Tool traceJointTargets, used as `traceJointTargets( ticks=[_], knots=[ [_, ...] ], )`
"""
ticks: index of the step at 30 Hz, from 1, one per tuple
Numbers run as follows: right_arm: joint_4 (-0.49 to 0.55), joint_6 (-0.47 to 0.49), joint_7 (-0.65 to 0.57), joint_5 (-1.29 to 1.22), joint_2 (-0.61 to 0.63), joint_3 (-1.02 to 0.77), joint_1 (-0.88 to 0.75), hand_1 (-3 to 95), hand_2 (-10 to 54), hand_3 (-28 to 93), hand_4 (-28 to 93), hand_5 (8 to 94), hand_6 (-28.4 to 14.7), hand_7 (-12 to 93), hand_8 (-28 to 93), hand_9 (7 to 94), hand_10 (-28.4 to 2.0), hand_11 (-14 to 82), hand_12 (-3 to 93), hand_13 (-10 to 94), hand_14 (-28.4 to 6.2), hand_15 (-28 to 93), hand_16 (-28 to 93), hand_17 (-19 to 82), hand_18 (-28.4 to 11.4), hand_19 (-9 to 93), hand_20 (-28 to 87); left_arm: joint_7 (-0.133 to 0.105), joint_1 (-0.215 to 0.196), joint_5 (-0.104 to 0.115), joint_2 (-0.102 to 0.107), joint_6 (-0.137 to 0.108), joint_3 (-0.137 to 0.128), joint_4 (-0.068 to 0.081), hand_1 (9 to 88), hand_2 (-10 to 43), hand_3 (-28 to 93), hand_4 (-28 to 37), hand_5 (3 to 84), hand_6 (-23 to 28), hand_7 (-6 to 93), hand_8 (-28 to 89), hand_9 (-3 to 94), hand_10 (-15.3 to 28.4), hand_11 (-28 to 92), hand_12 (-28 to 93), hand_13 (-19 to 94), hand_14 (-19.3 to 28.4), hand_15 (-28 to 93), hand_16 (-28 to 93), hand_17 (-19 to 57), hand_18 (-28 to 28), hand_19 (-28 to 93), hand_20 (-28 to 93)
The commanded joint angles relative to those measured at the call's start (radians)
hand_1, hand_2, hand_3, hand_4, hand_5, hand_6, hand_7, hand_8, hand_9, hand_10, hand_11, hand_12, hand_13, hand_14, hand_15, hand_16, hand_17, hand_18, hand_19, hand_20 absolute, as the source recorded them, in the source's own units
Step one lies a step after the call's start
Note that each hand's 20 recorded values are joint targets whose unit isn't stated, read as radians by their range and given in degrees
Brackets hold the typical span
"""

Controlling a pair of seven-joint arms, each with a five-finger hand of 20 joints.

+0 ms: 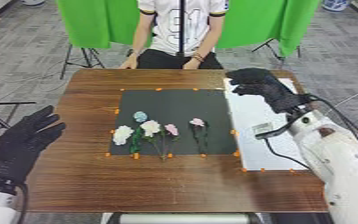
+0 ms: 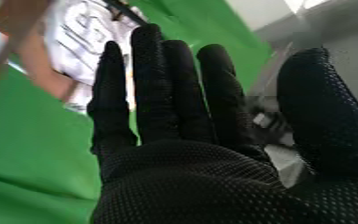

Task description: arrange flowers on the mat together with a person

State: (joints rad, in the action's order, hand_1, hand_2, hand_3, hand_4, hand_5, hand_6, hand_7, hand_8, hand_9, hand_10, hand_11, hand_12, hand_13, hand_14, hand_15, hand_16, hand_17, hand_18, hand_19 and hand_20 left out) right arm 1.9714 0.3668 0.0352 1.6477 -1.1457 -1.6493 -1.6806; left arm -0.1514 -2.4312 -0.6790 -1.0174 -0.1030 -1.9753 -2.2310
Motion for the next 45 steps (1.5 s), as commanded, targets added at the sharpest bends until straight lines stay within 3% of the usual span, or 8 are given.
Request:
traceJointTargets(
  ticks=[1, 13, 19, 28, 34, 39, 42, 45],
  knots=[
    [0.066, -0.092, -0.028, -0.49, -0.058, -0.222, -0.353, 18.5, 7.4, 83, -22, 42.4, -3.8, 17, -9, 45.2, -14.6, 12.3, 21.3, 37, -12.5, 32, 25, 13, -20.3, 51, 36, -0.001, -0.013, -0.006, -0.011, 0.014, -0.009, -0.007, 25.4, 1.0, 71, -25.8, 40.2, 6.0, 13.3, -8, 32.8, 14.0, 20, 14, 27, 16.6, 36, 1, -7.1, 23.9, 48, 15],
    [0.113, -0.099, -0.028, -0.527, -0.199, -0.297, -0.478, 18.2, 5.3, 85, -21, 43.5, -4.1, 17, -8, 45.8, -14.6, 12.5, 22.1, 37, -12.5, 29, 27, 12, -20.7, 50, 34, -0.004, 0.009, -0.008, -0.021, 0.019, 0.03, 0.0, 25.7, 0.6, 71, -25.6, 39.8, 6.1, 13.3, -8, 32.5, 13.9, 20, 14, 27, 16.7, 35, 1, -6.1, 23.1, 48, 13],
    [0.106, -0.077, -0.018, -0.52, -0.241, -0.297, -0.463, 18.3, 4.9, 85, -22, 43.3, -4.0, 17, -8, 45.8, -14.7, 12.4, 22.2, 38, -12.5, 29, 28, 12, -20.7, 50, 34, -0.017, -0.007, -0.008, -0.027, 0.008, 0.026, -0.01, 25.7, 0.5, 71, -25.5, 38.4, 5.9, 13.2, -8, 31.6, 13.7, 20, 14, 27, 16.7, 35, 1, -6.3, 23.5, 48, 13],
    [0.098, -0.024, -0.017, -0.518, -0.298, -0.331, -0.464, 18.4, 4.3, 85, -22, 43.4, -4.0, 18, -8, 46.1, -14.6, 12.8, 22.2, 38, -12.5, 29, 28, 12, -20.7, 50, 34, -0.029, 0.005, -0.001, -0.026, -0.003, 0.044, -0.005, 25.7, 0.4, 71, -25.5, 37.9, 5.8, 13.4, -8, 31.3, 13.6, 20, 14, 27, 16.7, 35, 1, -6.4, 23.5, 48, 12],
    [0.095, -0.005, -0.006, -0.504, -0.297, -0.338, -0.455, 19.8, 2.5, 86, -22, 43.4, -3.9, 18, -9, 46.2, -14.4, 13.2, 22.2, 38, -12.1, 29, 28, 12, -20.7, 50, 34, -0.02, 0.029, -0.004, -0.007, 0.002, 0.045, -0.001, 25.6, 0.4, 71, -25.7, 38.5, 5.9, 13.5, -8, 31.6, 13.7, 20, 14, 28, 16.7, 35, 1, -6.4, 23.5, 48, 12],
    [0.095, -0.041, -0.019, -0.492, -0.279, -0.293, -0.436, 20.4, 1.1, 87, -22, 43.4, -3.8, 18, -9, 46.2, -14.3, 13.4, 22.1, 38, -12.1, 29, 28, 12, -20.6, 50, 34, -0.013, 0.007, -0.005, -0.028, 0.0, 0.044, -0.007, 25.6, 0.4, 71, -25.8, 38.5, 5.9, 13.5, -8, 31.6, 13.7, 20, 14, 28, 16.7, 35, 1, -6.4, 23.5, 48, 13],
    [0.1, -0.068, -0.015, -0.49, -0.267, -0.286, -0.435, 20.6, 0.9, 87, -22, 43.4, -3.7, 19, -9, 46.2, -14.3, 13.4, 22.0, 38, -12.0, 29, 28, 12, -20.5, 50, 34, -0.016, 0.03, -0.004, -0.014, 0.001, 0.058, 0.002, 25.6, 0.5, 71, -25.8, 38.6, 5.9, 13.5, -8, 31.7, 13.7, 20, 14, 28, 16.8, 35, 1, -6.4, 23.5, 48, 13],
    [0.098, -0.072, -0.022, -0.485, -0.264, -0.272, -0.426, 20.6, 0.9, 87, -22, 43.5, -3.7, 19, -9, 46.2, -14.3, 13.6, 22.1, 38, -11.9, 29, 28, 12, -20.5, 50, 34, -0.005, 0.029, -0.006, -0.006, 0.007, 0.045, 0.001, 25.6, 0.5, 71, -25.8, 38.7, 5.9, 13.6, -8, 31.6, 13.6, 20, 14, 28, 16.9, 35, 1, -6.4, 23.4, 48, 12]
  ],
)
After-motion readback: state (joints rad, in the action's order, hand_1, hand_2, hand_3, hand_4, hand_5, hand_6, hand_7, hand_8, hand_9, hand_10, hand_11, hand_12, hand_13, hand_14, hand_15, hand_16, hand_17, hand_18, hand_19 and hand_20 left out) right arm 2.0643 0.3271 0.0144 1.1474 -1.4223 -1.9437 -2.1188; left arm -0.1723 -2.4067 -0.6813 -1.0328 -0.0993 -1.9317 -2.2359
